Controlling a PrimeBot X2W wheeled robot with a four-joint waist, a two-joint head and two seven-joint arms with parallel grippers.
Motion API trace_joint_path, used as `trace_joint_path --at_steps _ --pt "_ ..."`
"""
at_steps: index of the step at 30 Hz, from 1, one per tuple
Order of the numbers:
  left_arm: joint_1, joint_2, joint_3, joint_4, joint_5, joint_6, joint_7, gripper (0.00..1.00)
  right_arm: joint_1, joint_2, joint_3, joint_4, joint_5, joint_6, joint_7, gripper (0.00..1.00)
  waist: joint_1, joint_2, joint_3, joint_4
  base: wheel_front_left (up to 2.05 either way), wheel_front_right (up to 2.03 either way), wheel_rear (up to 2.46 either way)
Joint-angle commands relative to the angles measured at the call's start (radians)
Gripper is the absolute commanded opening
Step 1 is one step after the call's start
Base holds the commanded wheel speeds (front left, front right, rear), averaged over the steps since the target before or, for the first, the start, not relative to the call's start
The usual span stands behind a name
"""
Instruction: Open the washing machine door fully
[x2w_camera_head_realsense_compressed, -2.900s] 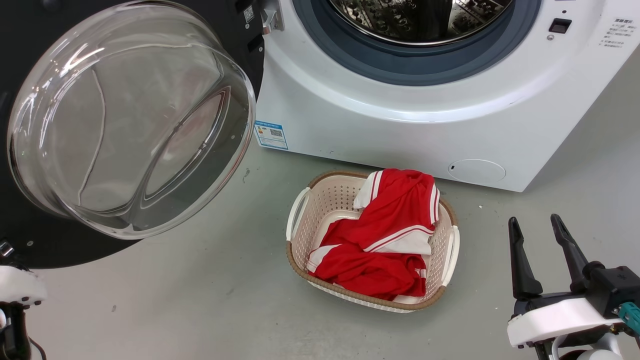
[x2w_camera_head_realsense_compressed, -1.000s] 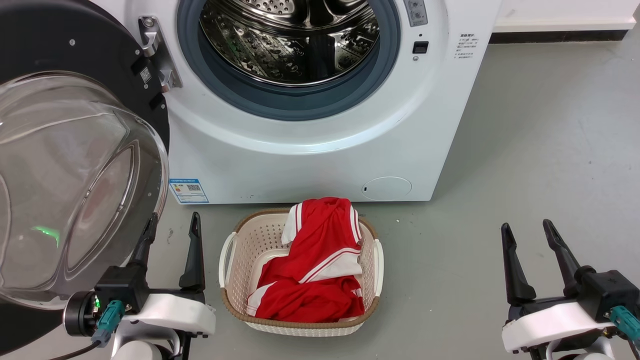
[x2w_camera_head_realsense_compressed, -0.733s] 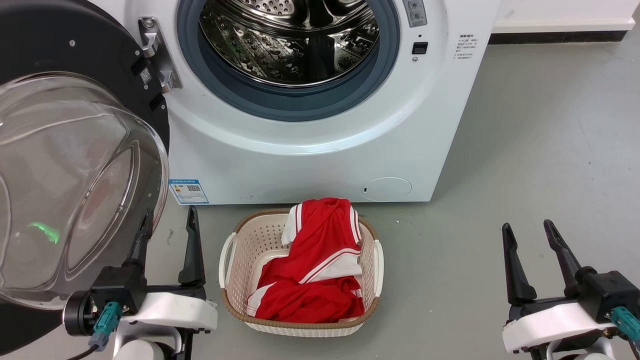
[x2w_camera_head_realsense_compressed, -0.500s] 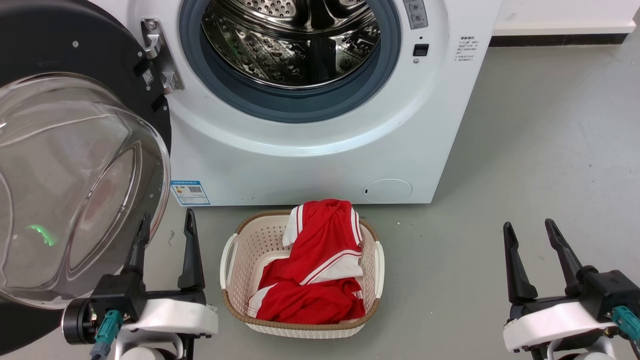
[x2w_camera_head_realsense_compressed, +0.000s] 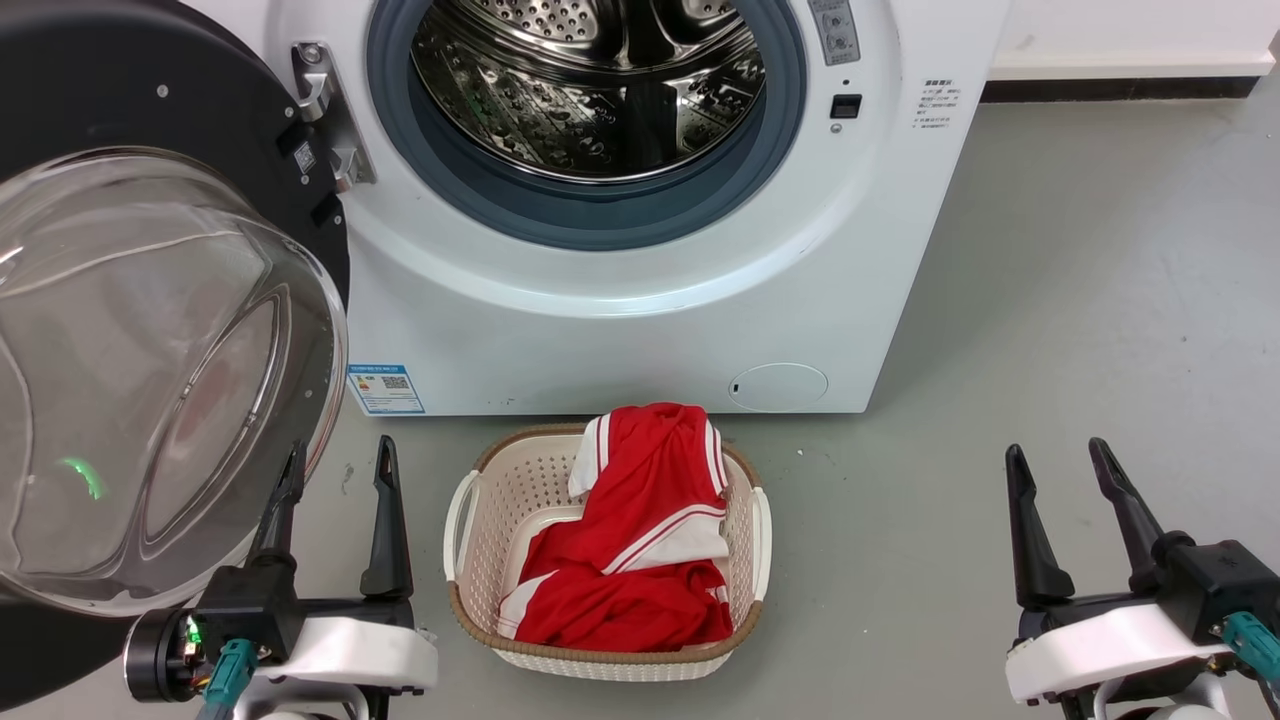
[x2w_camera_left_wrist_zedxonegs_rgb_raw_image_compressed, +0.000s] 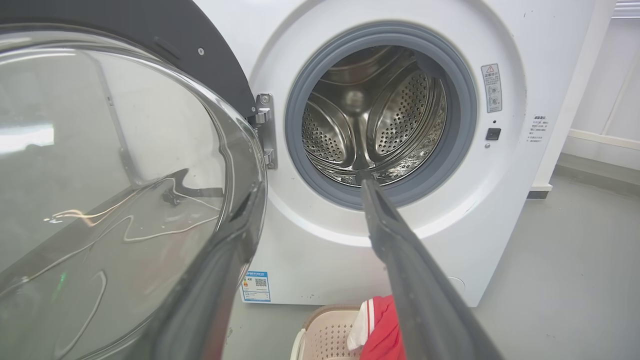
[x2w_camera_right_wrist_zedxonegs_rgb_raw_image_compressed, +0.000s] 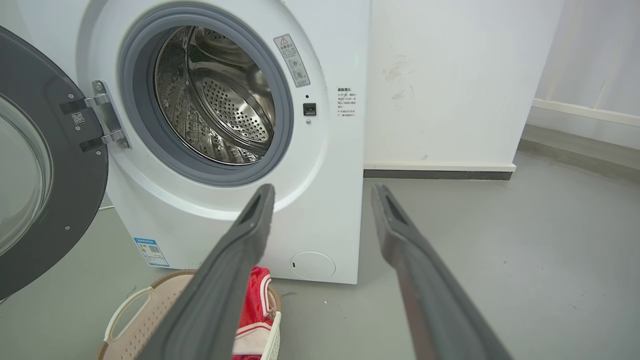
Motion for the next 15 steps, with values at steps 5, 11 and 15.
trace_joint_path --at_steps 5,11,15 --pt "0.008 -0.014 0.015 0.005 0.019 -0.020 -0.002 1.00 0.005 0.002 0.003 0.003 0.003 -0.001 0.001 1.00 0.0000 -0.0001 -0.003 -0.004 0.00 0.00 0.00" --pt "0.004 -0.023 0.031 0.009 0.028 -0.034 -0.002 1.00 0.003 0.002 0.005 0.009 0.009 -0.001 -0.004 1.00 0.0000 -0.0001 0.000 -0.008 0.00 0.00 0.00" --pt "0.000 -0.028 0.037 0.012 0.034 -0.042 -0.002 1.00 0.000 0.002 0.005 0.014 0.009 -0.001 -0.008 1.00 0.0000 -0.0001 0.002 -0.008 0.00 0.00 0.00"
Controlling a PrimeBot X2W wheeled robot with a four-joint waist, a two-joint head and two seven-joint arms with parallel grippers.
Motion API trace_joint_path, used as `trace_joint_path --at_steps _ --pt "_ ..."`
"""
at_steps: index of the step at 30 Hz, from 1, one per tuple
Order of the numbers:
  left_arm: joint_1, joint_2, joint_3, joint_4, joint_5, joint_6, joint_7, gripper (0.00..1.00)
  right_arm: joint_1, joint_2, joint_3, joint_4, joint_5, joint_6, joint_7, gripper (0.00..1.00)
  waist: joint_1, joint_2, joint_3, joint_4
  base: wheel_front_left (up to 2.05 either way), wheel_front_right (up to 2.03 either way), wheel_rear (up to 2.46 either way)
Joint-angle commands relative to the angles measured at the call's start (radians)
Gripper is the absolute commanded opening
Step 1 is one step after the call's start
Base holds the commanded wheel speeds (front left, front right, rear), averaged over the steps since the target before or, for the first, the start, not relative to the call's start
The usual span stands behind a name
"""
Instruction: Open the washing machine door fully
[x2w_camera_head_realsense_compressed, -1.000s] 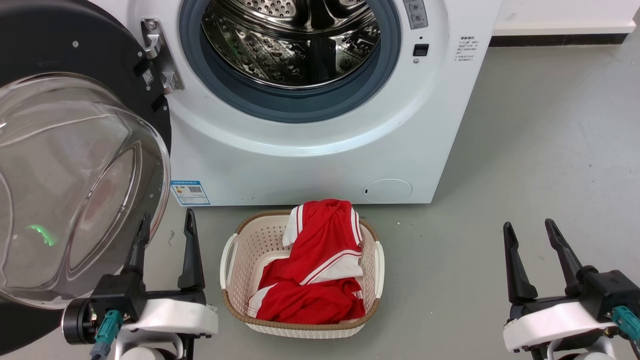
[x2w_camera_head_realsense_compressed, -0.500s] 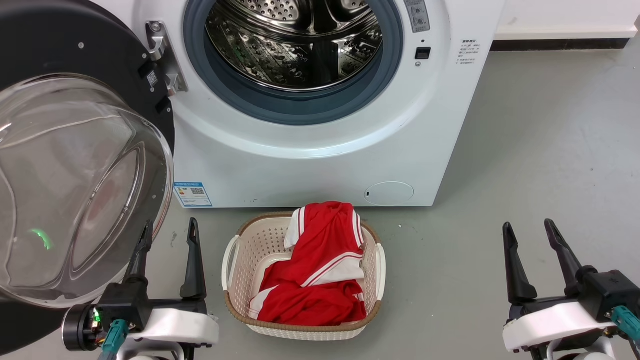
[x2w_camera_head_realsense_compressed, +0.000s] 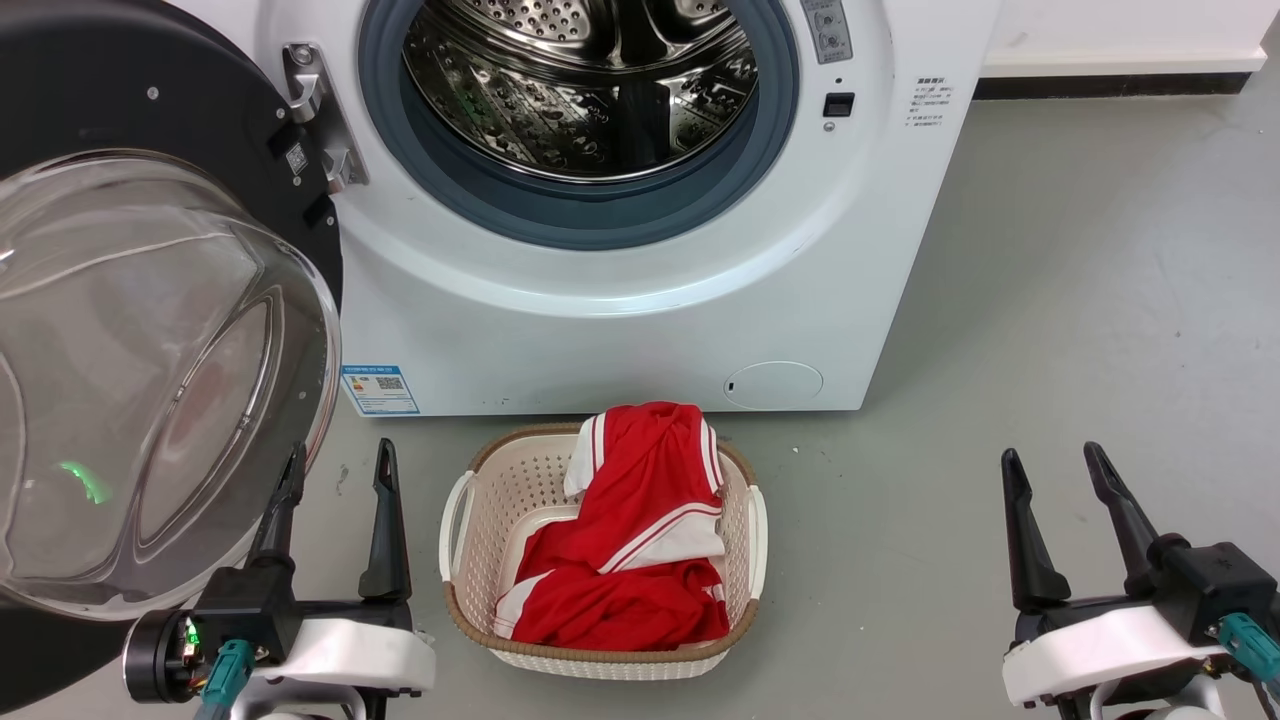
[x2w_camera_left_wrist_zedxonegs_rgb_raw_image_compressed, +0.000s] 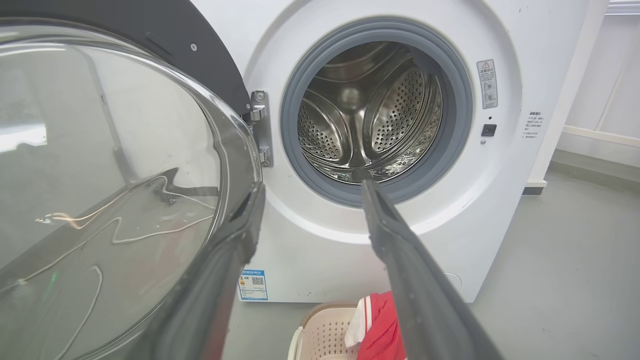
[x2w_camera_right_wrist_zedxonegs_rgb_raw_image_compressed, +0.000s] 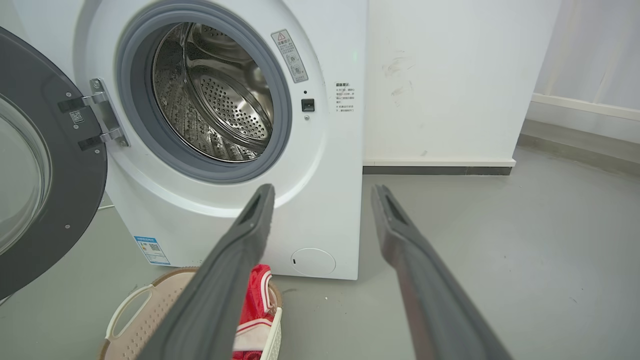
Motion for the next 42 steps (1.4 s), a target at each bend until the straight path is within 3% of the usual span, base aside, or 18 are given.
trace_joint_path --at_steps 1,9,10,42 --pt "-0.003 -0.006 0.007 0.003 0.009 -0.009 -0.002 1.00 -0.002 0.002 0.000 0.005 0.001 -0.001 -0.007 1.00 0.0000 -0.0001 0.001 -0.001 0.00 0.00 0.00" --pt "-0.001 -0.013 0.020 0.000 0.016 -0.019 -0.002 1.00 -0.006 0.002 0.002 0.007 0.003 -0.001 -0.008 1.00 0.0000 -0.0001 0.001 -0.005 0.00 0.00 0.00" --pt "0.001 -0.010 0.016 0.004 0.011 -0.017 0.000 0.00 0.000 0.000 0.003 0.008 0.000 0.000 -0.003 0.00 0.0000 -0.0001 0.001 -0.005 0.00 0.00 0.00" --pt "-0.035 -0.019 0.053 0.090 -0.547 -0.064 0.140 0.00 -0.040 -0.026 0.006 0.083 0.592 0.000 0.084 0.00 0.0000 -0.0001 -0.013 0.000 0.00 0.00 0.00"
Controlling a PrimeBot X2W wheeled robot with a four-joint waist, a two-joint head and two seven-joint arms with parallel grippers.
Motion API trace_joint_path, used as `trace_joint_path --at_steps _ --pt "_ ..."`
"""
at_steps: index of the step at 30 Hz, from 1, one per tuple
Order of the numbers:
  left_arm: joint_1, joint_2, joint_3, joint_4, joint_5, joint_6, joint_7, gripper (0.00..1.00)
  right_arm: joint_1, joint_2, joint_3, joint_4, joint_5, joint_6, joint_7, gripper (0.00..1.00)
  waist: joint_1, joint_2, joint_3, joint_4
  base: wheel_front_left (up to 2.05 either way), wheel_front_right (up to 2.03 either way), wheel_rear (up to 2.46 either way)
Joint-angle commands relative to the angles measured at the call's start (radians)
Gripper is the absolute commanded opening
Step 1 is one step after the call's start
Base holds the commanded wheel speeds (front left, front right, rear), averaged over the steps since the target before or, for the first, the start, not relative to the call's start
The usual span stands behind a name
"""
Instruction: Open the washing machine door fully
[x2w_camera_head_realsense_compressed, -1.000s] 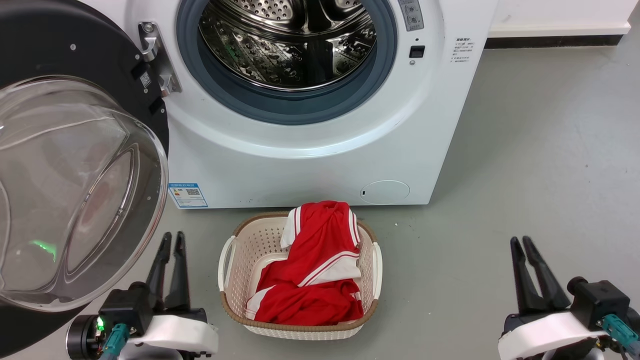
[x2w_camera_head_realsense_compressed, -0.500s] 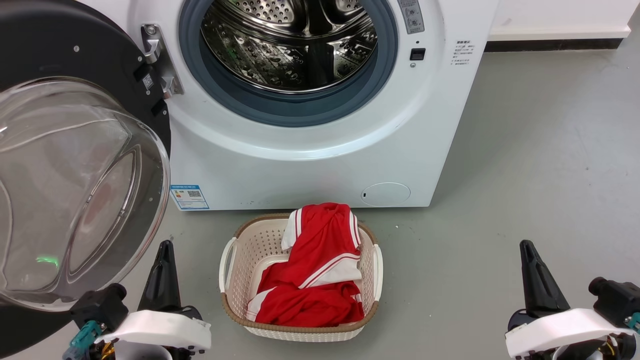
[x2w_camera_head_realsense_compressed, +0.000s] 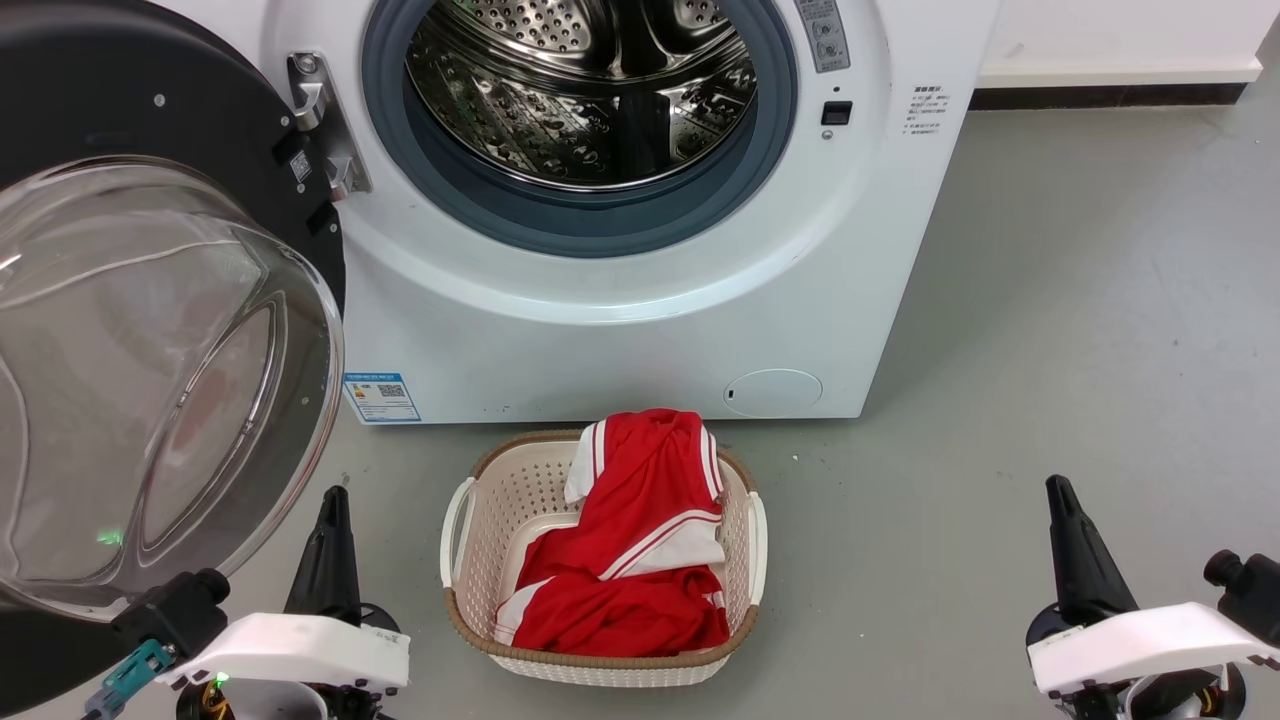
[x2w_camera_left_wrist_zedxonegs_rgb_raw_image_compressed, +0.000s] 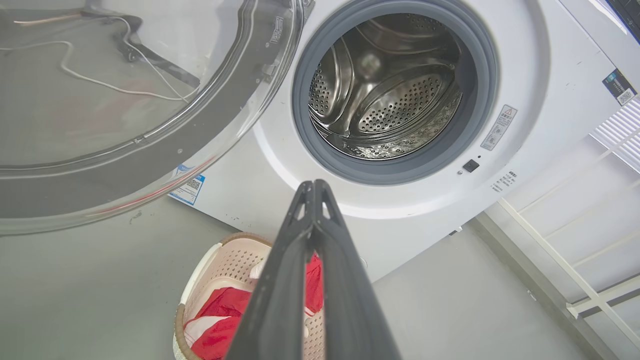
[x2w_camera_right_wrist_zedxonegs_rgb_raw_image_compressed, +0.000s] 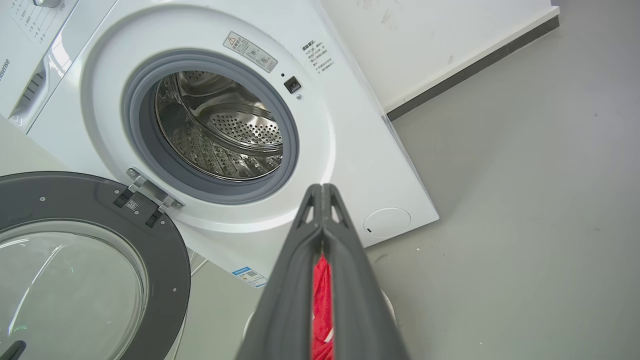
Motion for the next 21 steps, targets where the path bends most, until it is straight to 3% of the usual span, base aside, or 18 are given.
trace_joint_path --at_steps 1,21 --pt "-0.028 0.002 0.007 -0.007 -0.036 -0.007 0.007 0.00 -0.033 -0.010 -0.002 -0.007 0.040 0.000 0.006 0.00 0.0000 0.0000 -0.001 0.000 0.00 0.00 0.00" --pt "-0.047 -0.002 0.025 0.028 -0.310 -0.030 0.075 0.00 -0.053 -0.015 -0.011 0.025 0.322 0.000 0.057 0.00 0.0000 0.0000 -0.010 0.004 0.00 0.00 0.00"
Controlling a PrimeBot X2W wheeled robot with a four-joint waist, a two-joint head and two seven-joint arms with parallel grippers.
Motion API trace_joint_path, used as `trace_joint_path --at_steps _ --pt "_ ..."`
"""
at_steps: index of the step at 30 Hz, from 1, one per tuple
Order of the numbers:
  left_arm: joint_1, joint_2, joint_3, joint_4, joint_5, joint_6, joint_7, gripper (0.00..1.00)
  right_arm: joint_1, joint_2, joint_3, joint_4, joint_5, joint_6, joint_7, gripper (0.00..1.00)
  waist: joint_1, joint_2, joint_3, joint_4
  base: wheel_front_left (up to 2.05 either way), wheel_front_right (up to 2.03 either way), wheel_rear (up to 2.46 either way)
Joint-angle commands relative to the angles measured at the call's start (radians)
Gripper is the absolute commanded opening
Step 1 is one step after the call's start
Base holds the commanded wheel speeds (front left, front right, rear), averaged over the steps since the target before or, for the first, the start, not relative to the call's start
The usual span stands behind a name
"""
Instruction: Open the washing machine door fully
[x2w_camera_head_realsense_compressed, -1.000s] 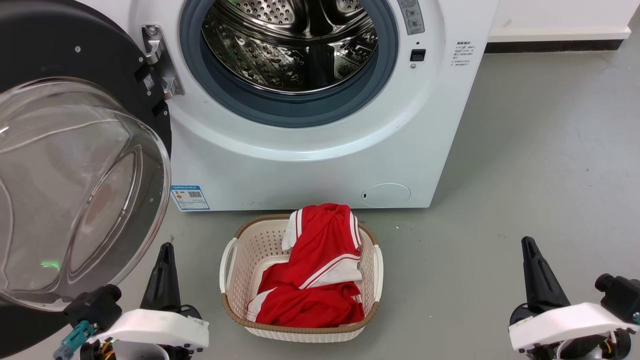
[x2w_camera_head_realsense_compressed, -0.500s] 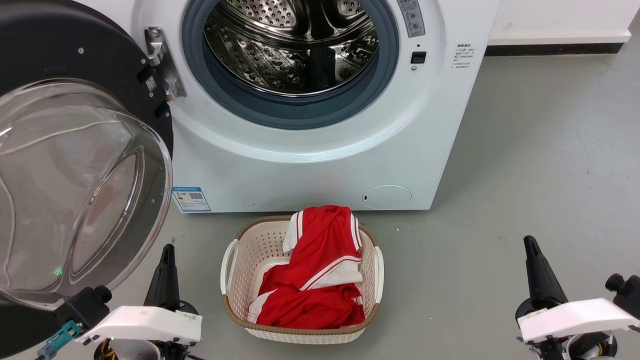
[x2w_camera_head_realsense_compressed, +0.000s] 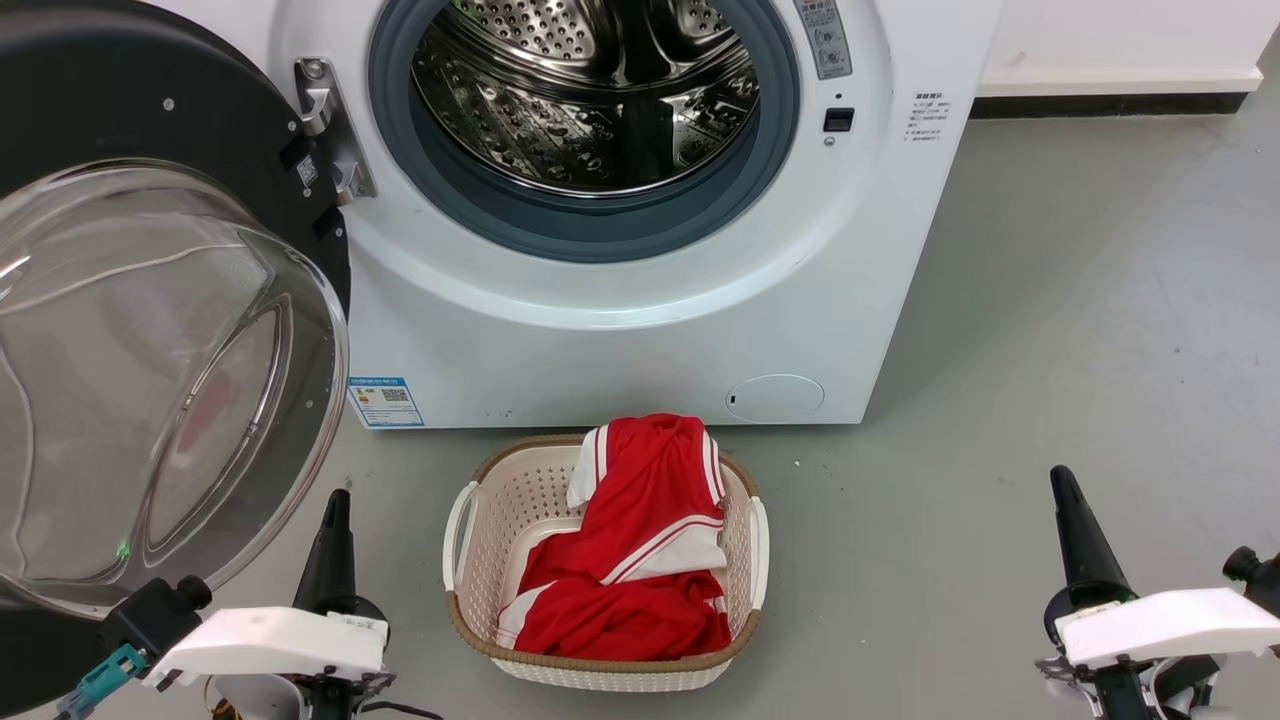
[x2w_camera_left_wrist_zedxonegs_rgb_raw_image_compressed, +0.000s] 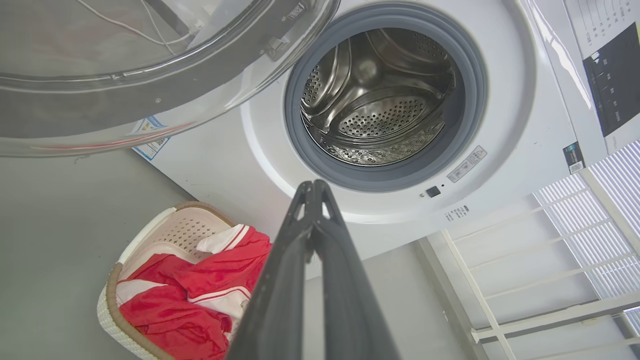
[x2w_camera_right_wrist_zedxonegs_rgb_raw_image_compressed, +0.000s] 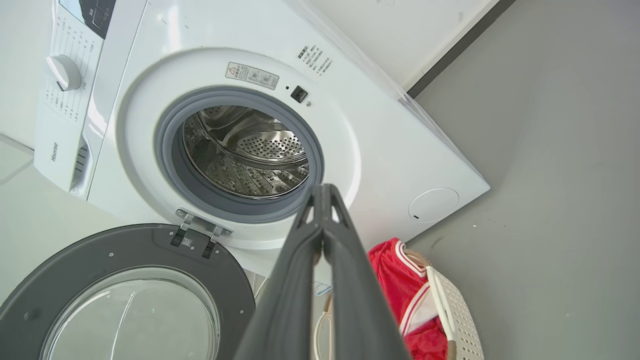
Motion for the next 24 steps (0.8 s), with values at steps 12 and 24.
trace_joint_path --at_steps 12,24 --pt "-0.035 0.000 0.014 0.012 -0.160 -0.020 0.039 0.00 -0.032 -0.008 -0.011 0.011 0.164 0.000 0.033 0.00 0.0000 -0.0001 -0.006 0.002 0.00 0.00 0.00" --pt "-0.044 -0.003 0.022 0.028 -0.285 -0.029 0.071 0.00 -0.042 -0.008 -0.019 0.026 0.290 0.000 0.059 0.00 0.0000 -0.0001 -0.011 0.004 0.00 0.00 0.00"
